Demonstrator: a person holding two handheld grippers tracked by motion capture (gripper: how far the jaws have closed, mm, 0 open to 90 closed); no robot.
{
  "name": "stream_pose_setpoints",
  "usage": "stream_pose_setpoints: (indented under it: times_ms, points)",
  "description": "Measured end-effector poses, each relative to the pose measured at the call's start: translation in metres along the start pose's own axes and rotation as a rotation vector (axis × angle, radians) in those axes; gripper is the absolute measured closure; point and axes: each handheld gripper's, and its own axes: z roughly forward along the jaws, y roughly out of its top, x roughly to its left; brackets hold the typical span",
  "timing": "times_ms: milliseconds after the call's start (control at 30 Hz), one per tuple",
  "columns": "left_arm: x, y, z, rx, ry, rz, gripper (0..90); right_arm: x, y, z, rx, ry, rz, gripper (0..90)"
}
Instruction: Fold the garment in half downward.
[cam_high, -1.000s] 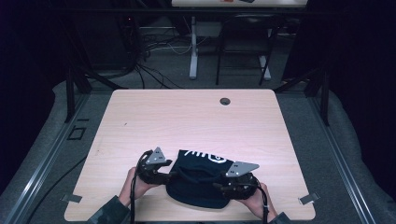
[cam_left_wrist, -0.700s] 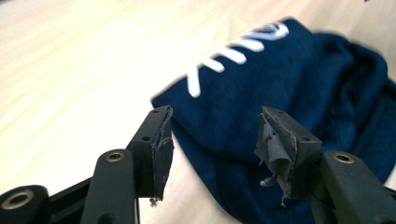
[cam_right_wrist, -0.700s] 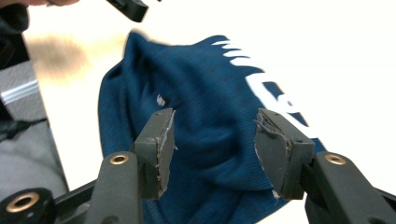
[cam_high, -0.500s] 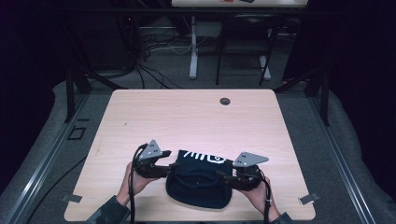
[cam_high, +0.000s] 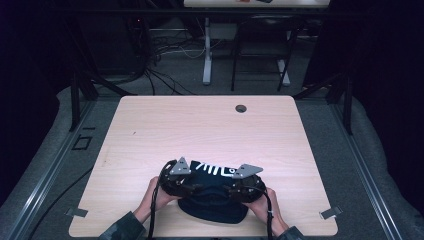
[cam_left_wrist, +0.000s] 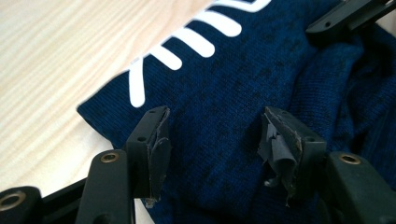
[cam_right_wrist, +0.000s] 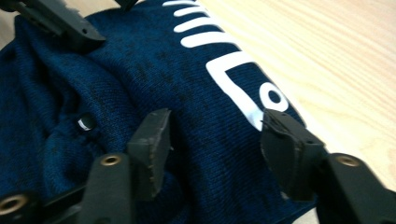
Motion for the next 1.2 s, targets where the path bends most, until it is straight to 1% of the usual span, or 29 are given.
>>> stream_pose_setpoints:
  times_ms: [33,67,133,167,267,333,367,433,467,500,567,600,633,667,700,767,800,900,933,967,1000,1067,1133,1167,1200]
  points:
    - [-0.001,-0.001,0.001,0.007,0.002,0.007,42.4,0.0,0.0,0.0,0.0,0.0,0.0,38.6]
    - [-0.002,-0.003,0.001,0.009,0.007,0.017,41.2,0.002,-0.001,0.0,0.011,0.001,-0.01,31.4]
    - [-0.003,-0.005,0.002,0.023,0.006,0.02,40.5,0.004,-0.002,-0.001,0.013,-0.002,-0.009,30.8]
    - [-0.005,-0.007,0.003,0.028,0.01,0.023,38.8,0.008,-0.004,-0.001,0.018,-0.006,-0.026,27.9]
    - [-0.007,-0.009,0.003,0.031,0.02,0.035,37.5,0.01,-0.006,-0.003,0.029,-0.004,-0.037,26.0]
    - [-0.009,-0.01,0.003,0.038,0.021,0.042,35.8,0.015,-0.009,-0.005,0.035,0.013,-0.052,22.2]
    - [-0.009,-0.011,0.004,0.036,0.021,0.042,35.8,0.015,-0.009,-0.005,0.035,0.013,-0.052,22.2]
    - [-0.01,-0.012,0.005,0.051,0.023,0.044,33.8,0.016,-0.012,-0.003,0.057,0.019,-0.07,21.6]
    - [-0.011,-0.013,0.004,0.048,0.024,0.046,33.7,0.016,-0.013,-0.002,0.073,0.022,-0.076,21.3]
    - [-0.013,-0.013,0.005,0.053,0.03,0.043,33.1,0.015,-0.015,0.0,0.091,0.033,-0.081,20.8]
    - [-0.014,-0.014,0.005,0.054,0.032,0.04,32.8,0.014,-0.017,0.001,0.088,0.033,-0.075,20.7]
    - [-0.014,-0.013,0.006,0.06,0.037,0.041,32.5,0.013,-0.017,0.003,0.099,0.024,-0.086,19.8]
    - [-0.015,-0.014,0.006,0.06,0.032,0.036,32.1,0.013,-0.017,0.004,0.104,0.0,-0.09,18.9]
    - [-0.016,-0.014,0.007,0.06,0.03,0.038,30.8,0.013,-0.018,0.005,0.111,-0.014,-0.093,18.3]
    - [-0.016,-0.014,0.007,0.062,0.029,0.04,29.9,0.012,-0.018,0.007,0.121,-0.012,-0.097,17.3]
    - [-0.016,-0.015,0.008,0.057,0.025,0.031,29.4,0.01,-0.018,0.008,0.122,-0.011,-0.089,15.6]
    - [-0.016,-0.015,0.008,0.058,0.025,0.028,28.9,0.007,-0.018,0.01,0.129,0.002,-0.078,14.6]
    - [-0.018,-0.016,0.009,0.056,0.028,0.018,27.7,0.004,-0.019,0.012,0.125,0.011,-0.08,14.6]
    - [-0.019,-0.016,0.01,0.049,0.03,0.01,25.4,0.002,-0.019,0.013,0.12,0.004,-0.091,13.9]
    - [-0.019,-0.016,0.01,0.049,0.03,0.01,25.0,0.002,-0.019,0.013,0.12,0.004,-0.091,13.9]
    - [-0.02,-0.017,0.01,0.048,0.033,0.009,25.0,0.0,-0.019,0.014,0.112,0.005,-0.087,12.9]
    - [-0.021,-0.017,0.01,0.047,0.039,0.005,24.8,-0.004,-0.019,0.016,0.114,0.015,-0.075,11.1]
    - [-0.021,-0.017,0.011,0.045,0.044,0.001,24.5,-0.012,-0.018,0.019,0.127,0.037,-0.06,8.9]
    - [-0.022,-0.017,0.011,0.046,0.048,0.0,24.5,-0.012,-0.018,0.019,0.127,0.037,-0.06,8.9]
    - [-0.022,-0.017,0.012,0.044,0.051,-0.003,24.4,-0.013,-0.018,0.02,0.127,0.044,-0.05,8.0]
